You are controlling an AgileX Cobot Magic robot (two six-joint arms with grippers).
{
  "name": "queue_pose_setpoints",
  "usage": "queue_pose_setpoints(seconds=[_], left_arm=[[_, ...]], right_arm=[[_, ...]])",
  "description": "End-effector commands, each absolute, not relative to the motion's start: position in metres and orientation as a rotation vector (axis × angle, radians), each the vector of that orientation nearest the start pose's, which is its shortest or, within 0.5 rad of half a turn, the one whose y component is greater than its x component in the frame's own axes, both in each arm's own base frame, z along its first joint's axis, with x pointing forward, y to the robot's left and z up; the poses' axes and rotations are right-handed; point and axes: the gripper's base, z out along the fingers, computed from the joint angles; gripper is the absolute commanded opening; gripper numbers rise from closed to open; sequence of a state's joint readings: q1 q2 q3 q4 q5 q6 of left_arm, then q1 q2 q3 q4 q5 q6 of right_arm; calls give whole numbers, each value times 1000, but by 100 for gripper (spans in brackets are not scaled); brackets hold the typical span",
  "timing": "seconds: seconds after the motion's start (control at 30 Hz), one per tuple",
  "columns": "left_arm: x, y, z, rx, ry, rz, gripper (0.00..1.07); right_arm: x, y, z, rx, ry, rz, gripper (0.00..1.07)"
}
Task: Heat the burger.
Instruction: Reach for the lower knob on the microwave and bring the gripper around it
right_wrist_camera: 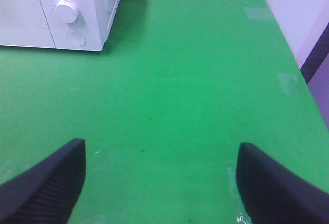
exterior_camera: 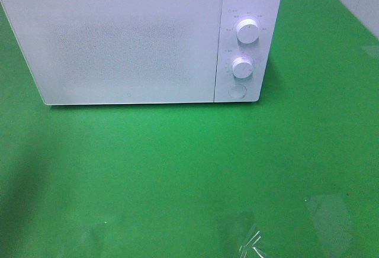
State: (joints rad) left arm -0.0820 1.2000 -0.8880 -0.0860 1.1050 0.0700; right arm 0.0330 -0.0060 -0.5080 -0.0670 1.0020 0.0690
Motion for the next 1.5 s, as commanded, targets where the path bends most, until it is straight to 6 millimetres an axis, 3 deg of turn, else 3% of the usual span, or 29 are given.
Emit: queue_pose_setpoints(seconds=[0.03, 0.23, 0.3, 0.53, 0.6, 0.93, 1.03, 1.1, 1.37, 1.5], left_arm=[[191, -16, 281, 143, 2895, -119, 100], [163, -11, 279, 108, 2845, -114, 100], [140, -10, 278, 108, 2775, -104, 100], [115, -9, 277, 104, 2630, -90, 100], [90, -8, 276, 106, 2527, -76, 100], [40, -6, 275, 111, 2306, -52, 100], [36, -6, 276, 110, 2283, -51, 100], [21, -5, 279, 110, 2182, -43, 100], [-9, -5, 280, 107, 1992, -38, 100], [-9, -5, 280, 107, 1989, -37, 100]], right_arm=[[-8, -5, 284, 55, 1947, -12, 76], [-8, -5, 284, 55, 1947, -12, 76], [-8, -5, 284, 55, 1947, -12, 76], [-8, -5, 284, 55, 1947, -12, 76], [-8, -5, 284, 55, 1947, -12, 76], [-8, -5, 284, 55, 1947, -12, 76], [-8, -5, 284, 55, 1947, -12, 76], [-8, -5, 284, 55, 1947, -12, 76], [-8, -5, 284, 55, 1947, -12, 76], [-8, -5, 284, 55, 1947, -12, 76]])
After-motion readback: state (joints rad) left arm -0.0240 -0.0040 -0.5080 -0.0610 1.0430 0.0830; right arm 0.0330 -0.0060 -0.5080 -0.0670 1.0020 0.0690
